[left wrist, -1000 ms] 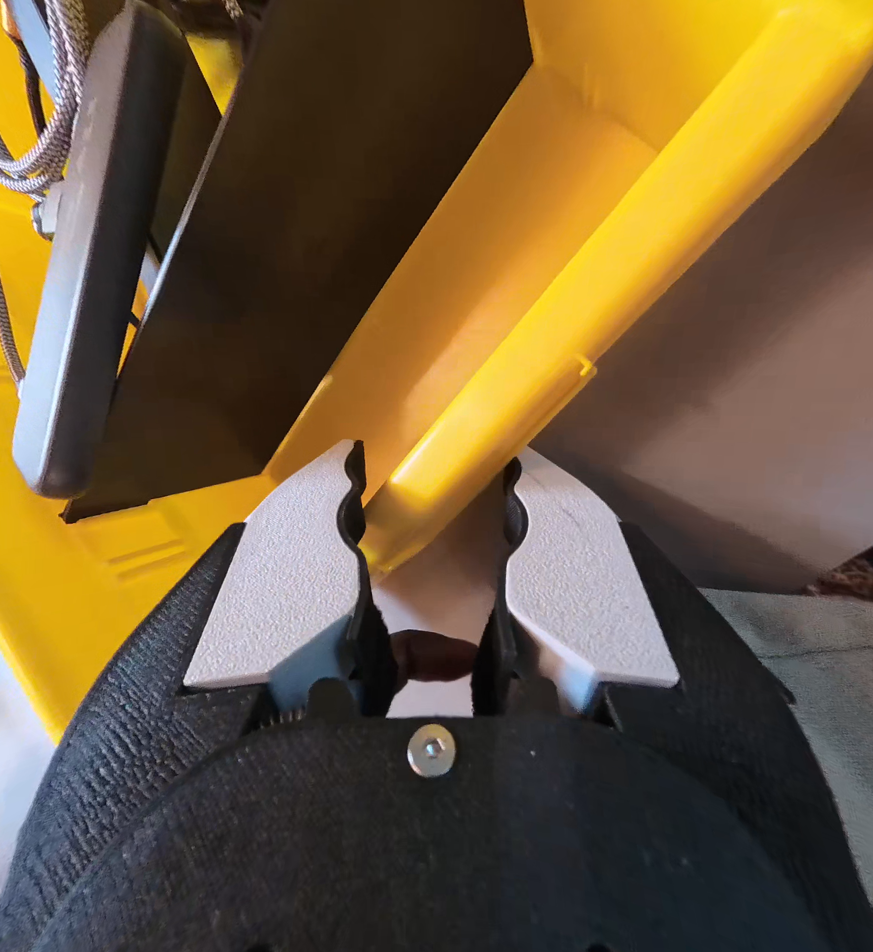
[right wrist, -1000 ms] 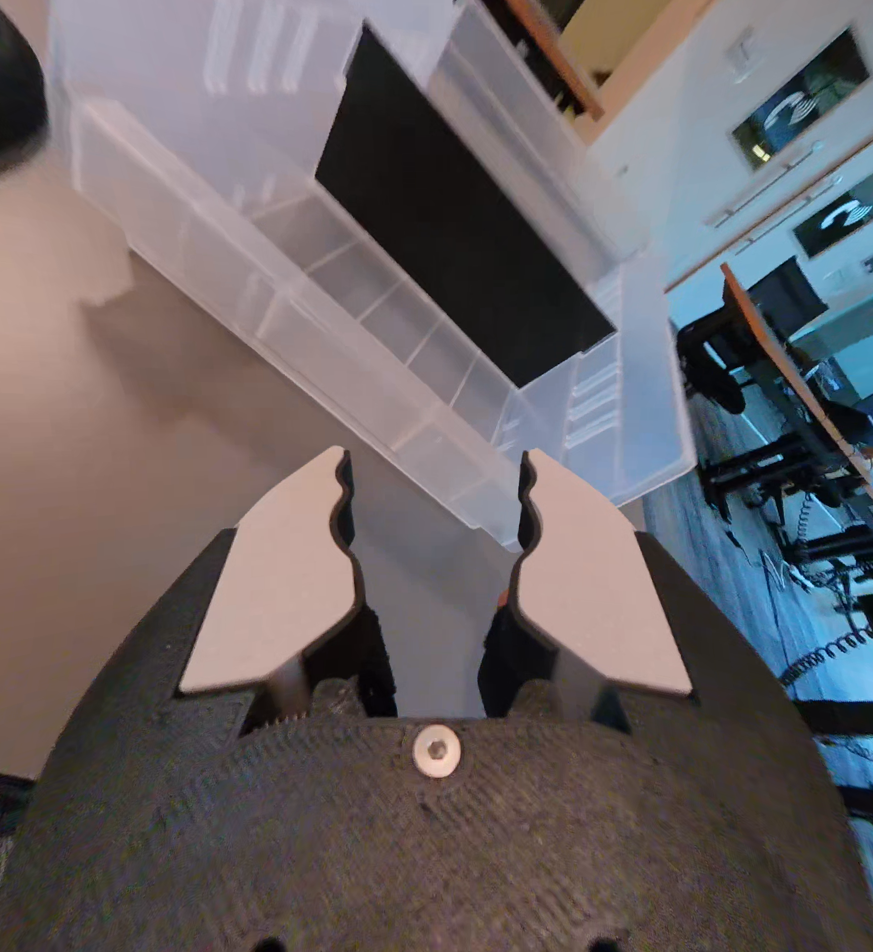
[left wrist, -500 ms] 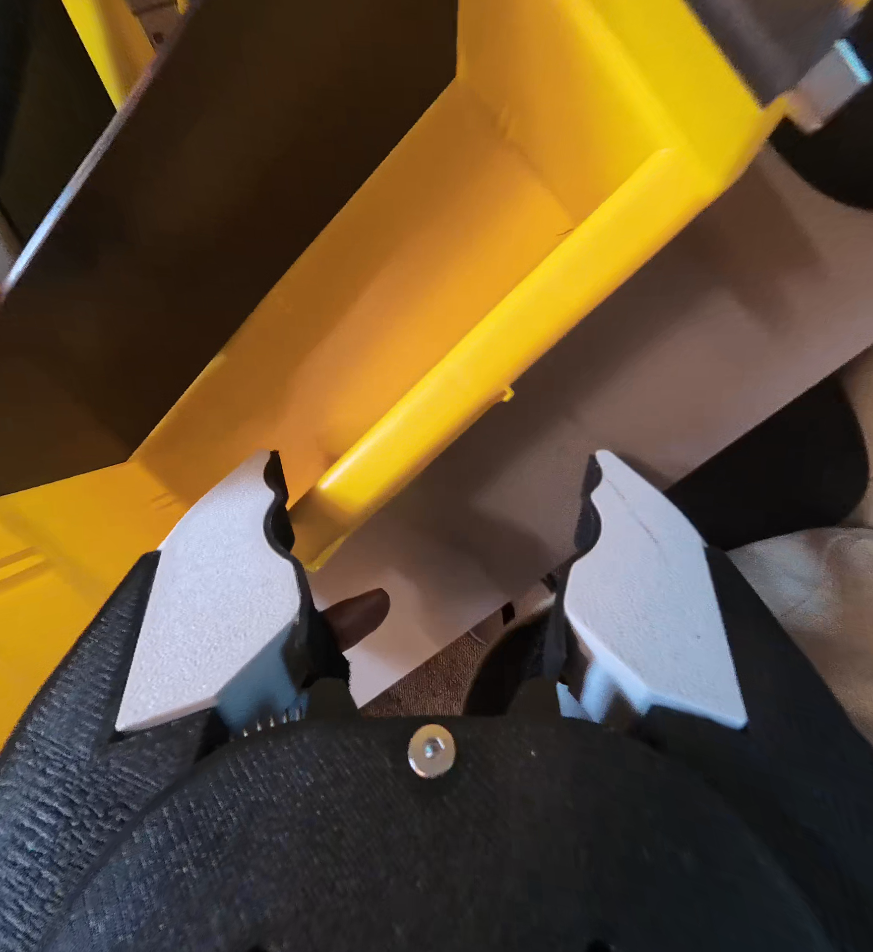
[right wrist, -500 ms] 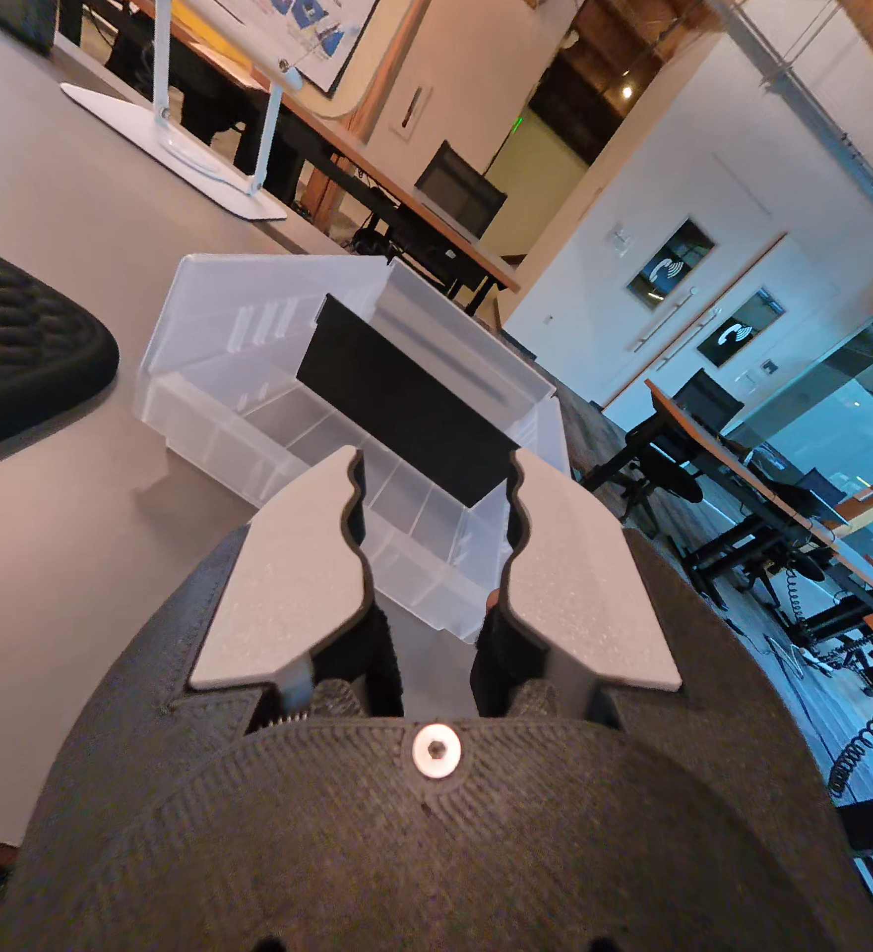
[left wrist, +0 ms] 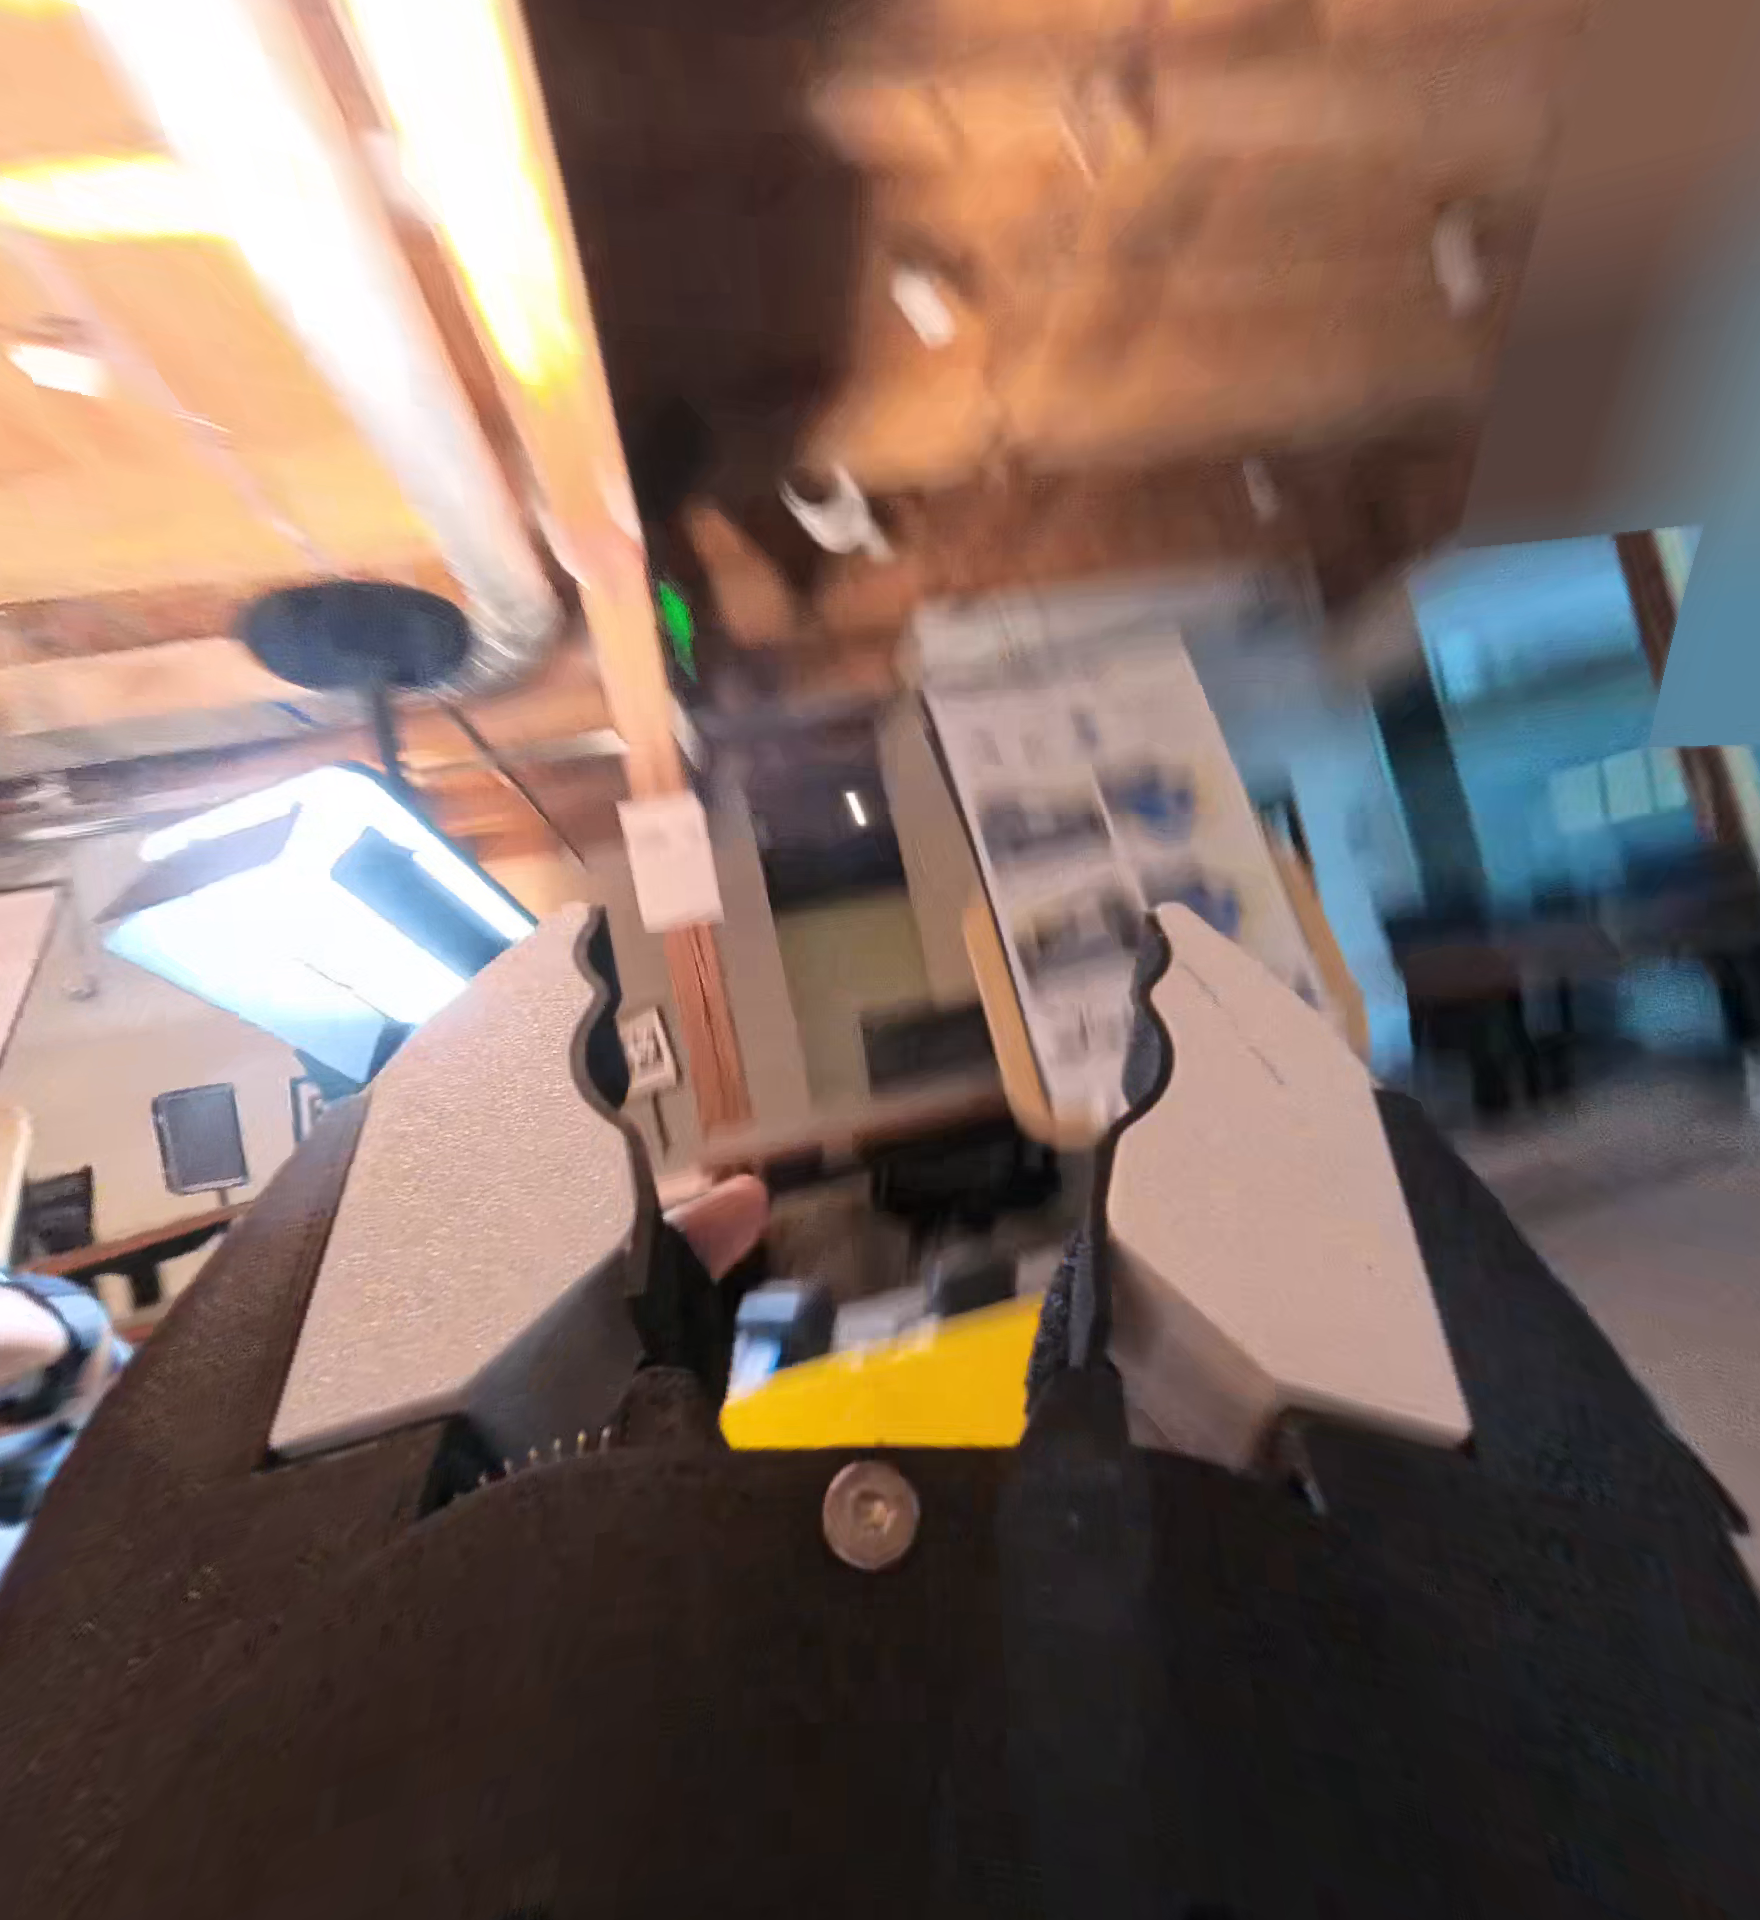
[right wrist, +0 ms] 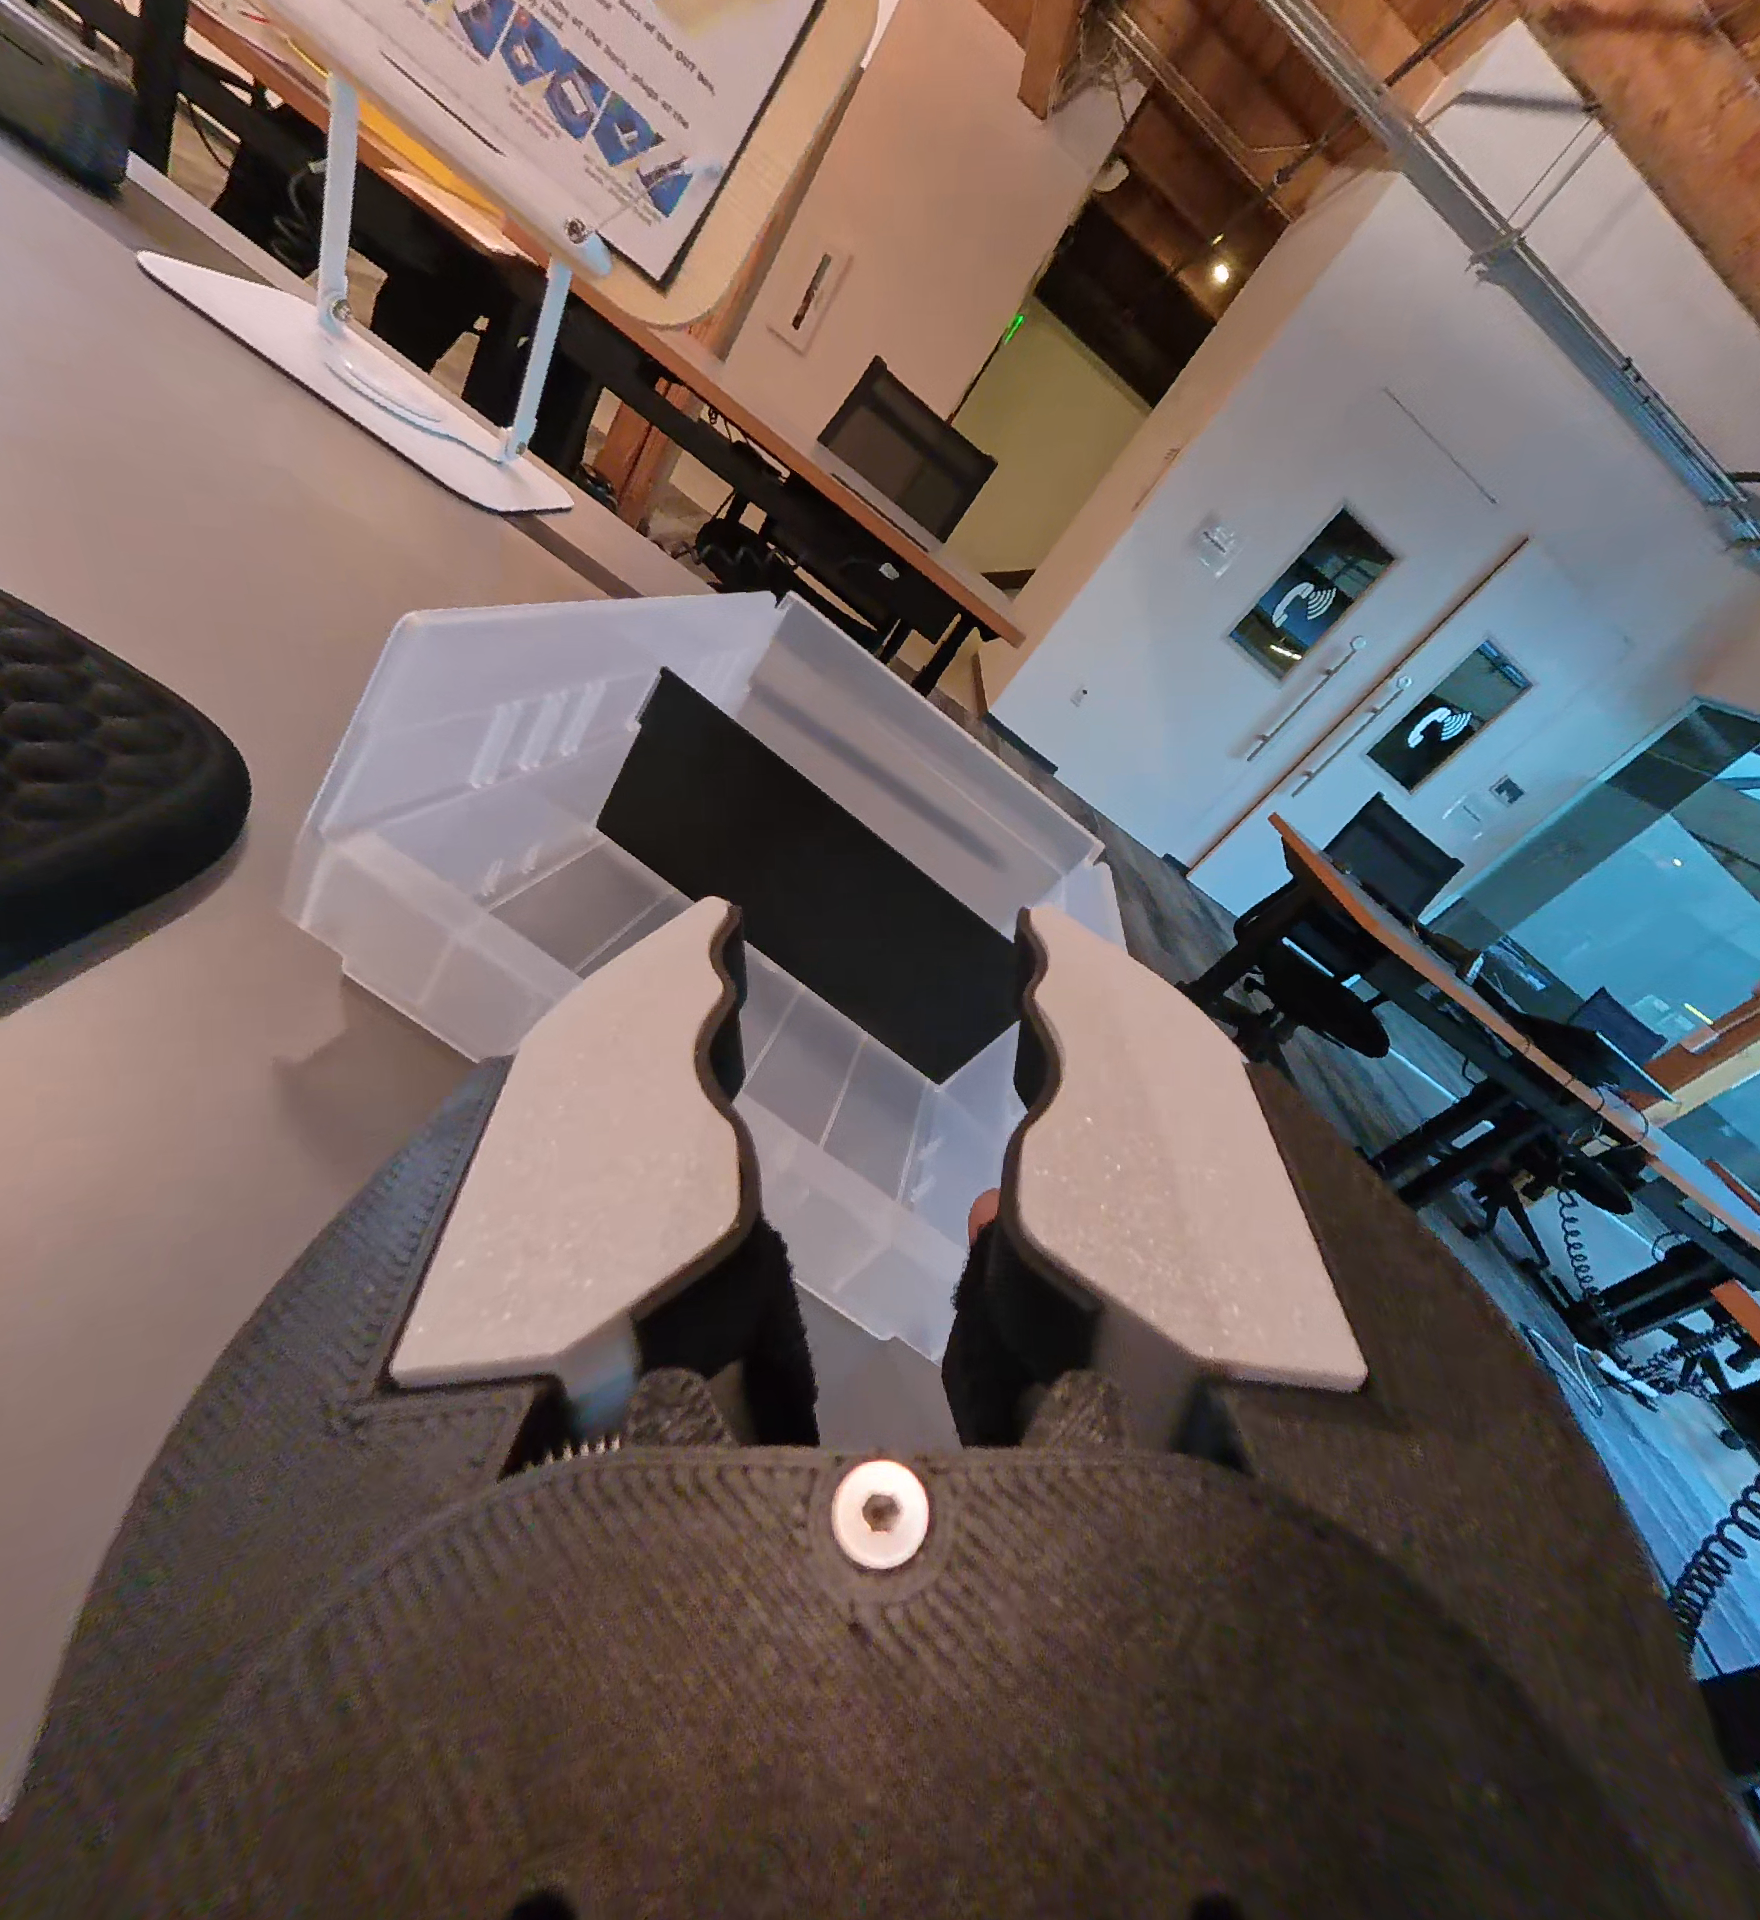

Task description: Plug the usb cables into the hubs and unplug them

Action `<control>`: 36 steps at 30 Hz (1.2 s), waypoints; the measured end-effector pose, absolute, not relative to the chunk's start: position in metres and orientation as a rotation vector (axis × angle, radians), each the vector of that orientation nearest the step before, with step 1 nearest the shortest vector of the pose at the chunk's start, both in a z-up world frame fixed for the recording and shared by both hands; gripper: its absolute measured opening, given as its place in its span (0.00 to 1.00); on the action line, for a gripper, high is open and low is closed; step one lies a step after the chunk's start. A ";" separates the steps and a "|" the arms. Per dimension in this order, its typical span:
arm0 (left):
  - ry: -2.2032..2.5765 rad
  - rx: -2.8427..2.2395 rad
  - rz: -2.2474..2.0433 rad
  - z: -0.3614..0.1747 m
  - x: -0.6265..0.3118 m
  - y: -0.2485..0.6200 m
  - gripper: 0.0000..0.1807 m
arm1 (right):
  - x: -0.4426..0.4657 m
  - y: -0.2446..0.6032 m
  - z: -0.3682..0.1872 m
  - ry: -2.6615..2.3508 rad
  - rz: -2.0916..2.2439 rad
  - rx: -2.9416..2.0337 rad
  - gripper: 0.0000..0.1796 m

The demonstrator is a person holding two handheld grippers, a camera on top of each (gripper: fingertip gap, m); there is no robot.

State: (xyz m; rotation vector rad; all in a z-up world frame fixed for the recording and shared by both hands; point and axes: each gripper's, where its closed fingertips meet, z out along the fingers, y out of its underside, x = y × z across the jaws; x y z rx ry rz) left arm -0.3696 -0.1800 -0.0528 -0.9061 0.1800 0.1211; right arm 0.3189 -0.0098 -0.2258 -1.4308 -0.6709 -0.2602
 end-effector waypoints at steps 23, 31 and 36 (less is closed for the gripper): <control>0.700 -2.049 0.984 -0.257 -0.444 -0.108 0.36 | 0.319 -0.006 -0.233 -0.690 -0.282 -1.466 0.27; 0.865 -1.969 1.140 -0.272 -0.458 -0.106 0.14 | 0.315 -0.005 -0.234 -0.702 -0.279 -1.469 0.27; 0.868 -1.888 1.136 -0.255 -0.450 -0.109 0.09 | 0.313 -0.003 -0.238 -0.715 -0.281 -1.484 0.27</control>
